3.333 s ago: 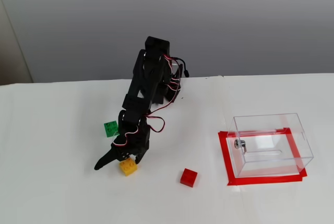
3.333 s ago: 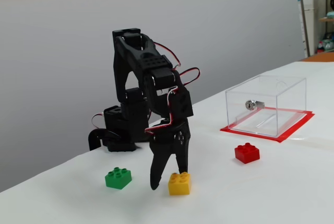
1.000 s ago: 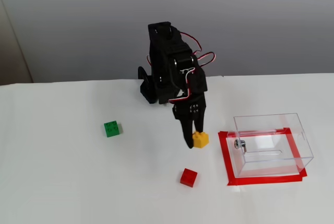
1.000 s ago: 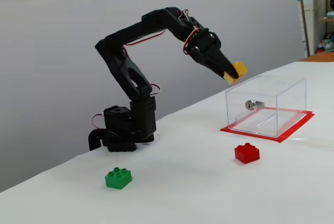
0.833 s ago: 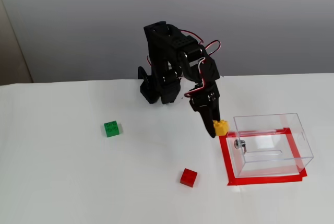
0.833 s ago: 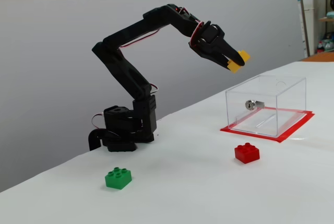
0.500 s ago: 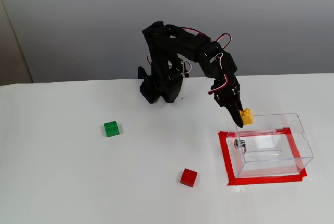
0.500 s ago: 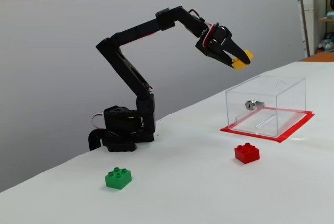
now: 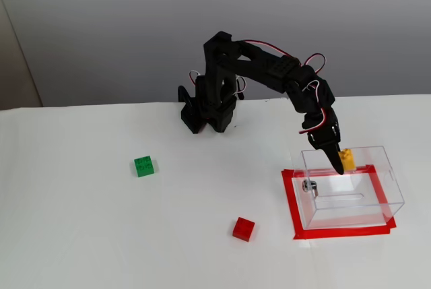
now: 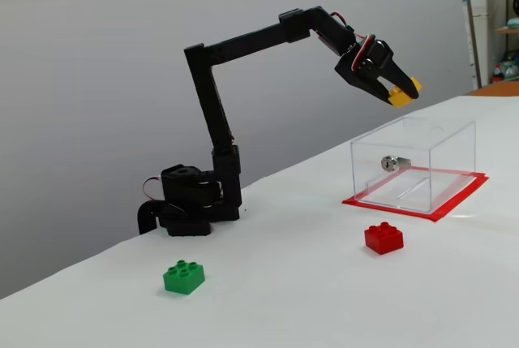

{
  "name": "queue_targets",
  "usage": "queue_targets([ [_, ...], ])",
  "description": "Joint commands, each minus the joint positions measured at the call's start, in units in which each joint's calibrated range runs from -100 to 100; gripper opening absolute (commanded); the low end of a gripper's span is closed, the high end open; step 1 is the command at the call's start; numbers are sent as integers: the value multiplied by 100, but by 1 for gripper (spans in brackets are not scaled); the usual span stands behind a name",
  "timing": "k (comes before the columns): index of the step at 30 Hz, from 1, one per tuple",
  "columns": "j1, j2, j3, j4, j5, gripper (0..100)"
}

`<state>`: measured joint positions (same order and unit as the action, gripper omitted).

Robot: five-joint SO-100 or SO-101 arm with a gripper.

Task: Pick the yellow lego brick and place it into the transparent box

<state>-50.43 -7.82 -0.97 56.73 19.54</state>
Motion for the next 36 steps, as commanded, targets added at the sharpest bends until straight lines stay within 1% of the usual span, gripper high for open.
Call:
queue_targets([
  [1, -48, 40, -337, -68, -23, 16],
  [10, -63, 14, -274, -68, -28, 17],
  [11, -63, 14, -274, -59, -28, 19],
  [15, -63, 14, -265, 11, -28, 32],
  [18, -63, 14, -265, 11, -28, 36],
  [36, -26, 6, -337, 19, -28, 36],
])
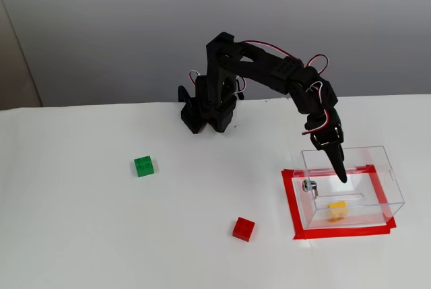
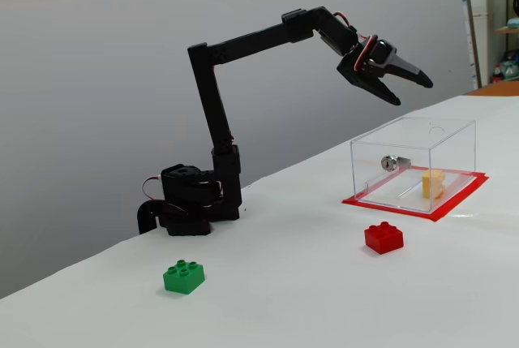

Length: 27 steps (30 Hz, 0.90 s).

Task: Pick the yellow lego brick and place it into the transparent box

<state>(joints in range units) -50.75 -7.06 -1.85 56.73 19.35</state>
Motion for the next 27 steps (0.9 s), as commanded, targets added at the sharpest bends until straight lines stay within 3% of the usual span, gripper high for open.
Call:
queue_targets([
  [1, 21, -87, -249, 19, -9, 36],
  [8, 443, -749, -131, 219, -3, 34],
  [13, 1256, -1419, 77, 759, -3, 17],
  [20, 3090, -2820, 1307, 924, -9, 2],
  [27, 5145, -3999, 2780, 863, -9, 2],
])
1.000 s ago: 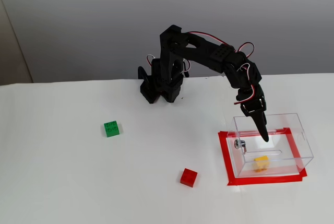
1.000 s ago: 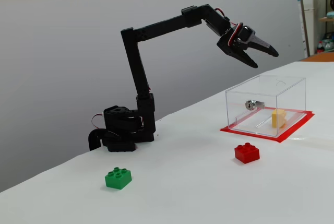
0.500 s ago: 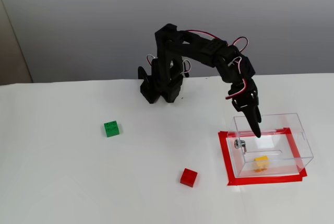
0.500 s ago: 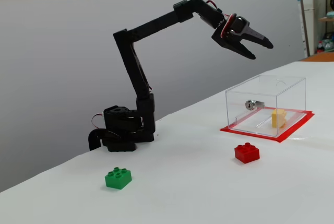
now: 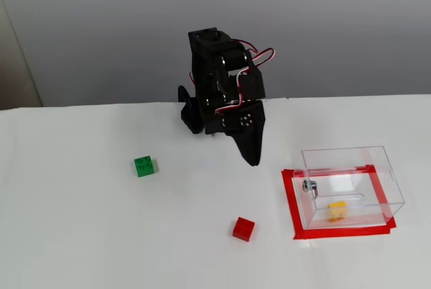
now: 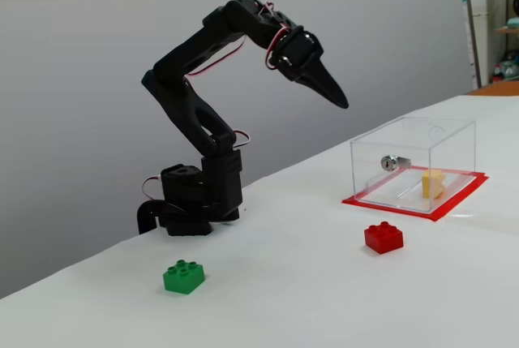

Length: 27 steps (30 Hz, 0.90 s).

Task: Pick the yellow lego brick and place it into the transparent box

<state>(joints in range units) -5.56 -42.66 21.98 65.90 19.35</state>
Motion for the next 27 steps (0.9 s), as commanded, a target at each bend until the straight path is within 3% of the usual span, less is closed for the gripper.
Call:
queue_targets([
  [1, 855, -566, 614, -106, -9, 2],
  [8, 1580, -1652, 2603, -1272, -50, 2],
  [14, 1557, -2772, 4339, -2168, -802, 2],
  [20, 1188, -3773, 5524, -2229, -1449, 2],
  [27, 456, -4138, 6139, -2229, -1496, 2],
])
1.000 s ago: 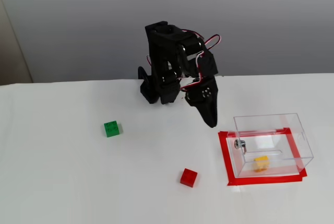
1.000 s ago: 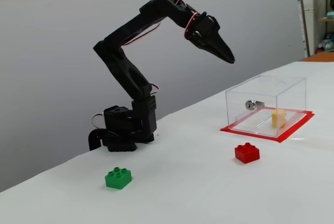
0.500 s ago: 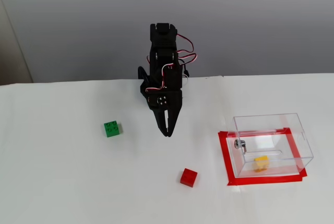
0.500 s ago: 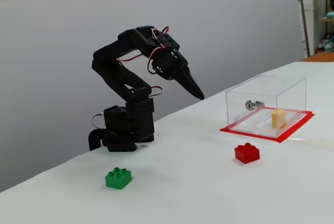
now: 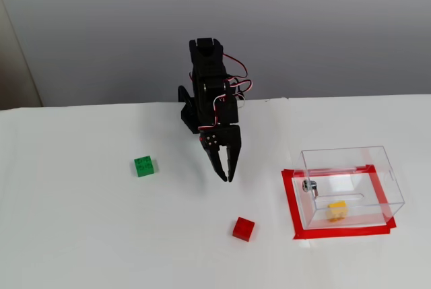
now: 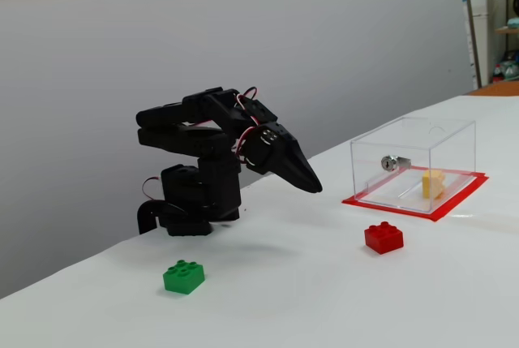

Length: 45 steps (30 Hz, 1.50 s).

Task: Pick the yellow lego brick and place it into the transparent box

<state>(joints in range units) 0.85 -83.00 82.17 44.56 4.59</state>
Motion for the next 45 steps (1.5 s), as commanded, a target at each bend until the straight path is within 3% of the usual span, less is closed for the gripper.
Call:
queue_targets([
  [1, -230, -113, 192, -96, -21, 2],
  [16, 37, -1700, 1647, -43, -16, 2],
  [32, 369, -1649, 1702, 9, 21, 2],
  [37, 377, -1657, 1702, 531, 26, 2],
  [45, 391, -1657, 1711, 566, -256, 2],
])
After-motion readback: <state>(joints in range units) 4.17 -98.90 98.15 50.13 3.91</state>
